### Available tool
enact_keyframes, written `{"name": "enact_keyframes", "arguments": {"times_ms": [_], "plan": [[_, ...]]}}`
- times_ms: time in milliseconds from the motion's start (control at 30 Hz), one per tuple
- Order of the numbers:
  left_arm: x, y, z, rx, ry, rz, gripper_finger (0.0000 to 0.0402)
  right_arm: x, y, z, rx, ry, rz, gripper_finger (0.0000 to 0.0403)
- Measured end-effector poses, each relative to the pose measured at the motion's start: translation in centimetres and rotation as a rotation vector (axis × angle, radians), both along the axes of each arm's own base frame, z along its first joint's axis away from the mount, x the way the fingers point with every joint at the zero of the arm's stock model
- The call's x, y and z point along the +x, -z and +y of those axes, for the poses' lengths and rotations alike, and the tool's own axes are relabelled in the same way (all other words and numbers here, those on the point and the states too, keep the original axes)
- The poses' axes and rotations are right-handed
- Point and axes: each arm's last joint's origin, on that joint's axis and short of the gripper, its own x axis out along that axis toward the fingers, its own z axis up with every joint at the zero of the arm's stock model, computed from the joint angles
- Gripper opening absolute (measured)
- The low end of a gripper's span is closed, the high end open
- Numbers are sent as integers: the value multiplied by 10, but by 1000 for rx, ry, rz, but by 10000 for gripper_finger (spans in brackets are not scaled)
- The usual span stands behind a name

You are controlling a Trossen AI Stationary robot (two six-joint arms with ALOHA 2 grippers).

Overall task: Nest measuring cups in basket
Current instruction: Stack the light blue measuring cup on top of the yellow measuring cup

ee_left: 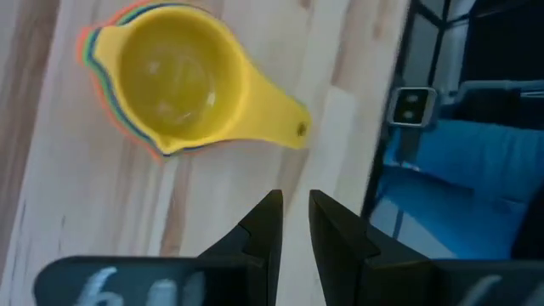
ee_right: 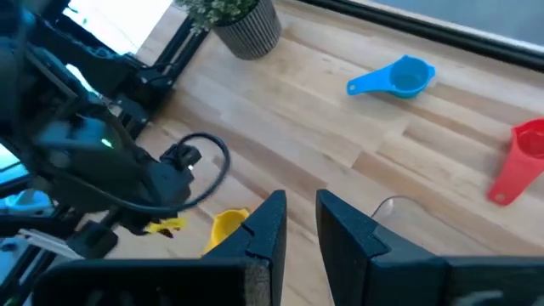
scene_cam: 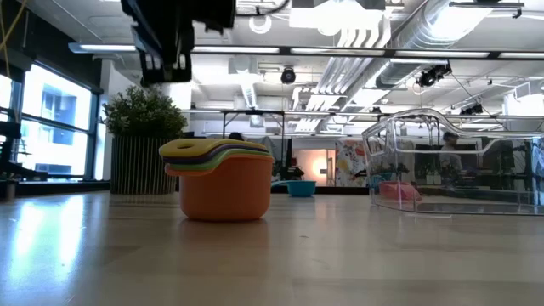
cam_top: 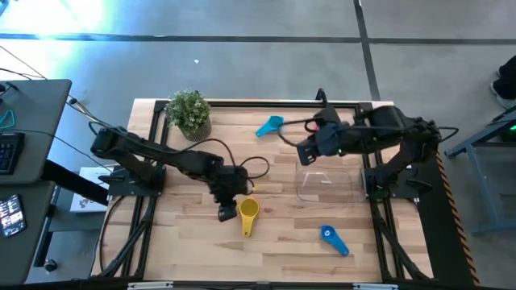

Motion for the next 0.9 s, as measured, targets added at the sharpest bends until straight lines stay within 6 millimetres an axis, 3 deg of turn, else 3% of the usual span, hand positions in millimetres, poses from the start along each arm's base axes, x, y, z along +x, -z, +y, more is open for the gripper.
{"name": "enact_keyframes", "arguments": {"times_ms": [200,533,900], "plan": [[-22,-29,-7,26,-4,-65,51,5,7,23,23,-24,4,60],[-66,-74,-3,91,-71,-193,51,37,35,58,27,-66,67,60],[-112,-106,6,123,-123,-294,51,65,43,61,55,-53,-13,60]]}}
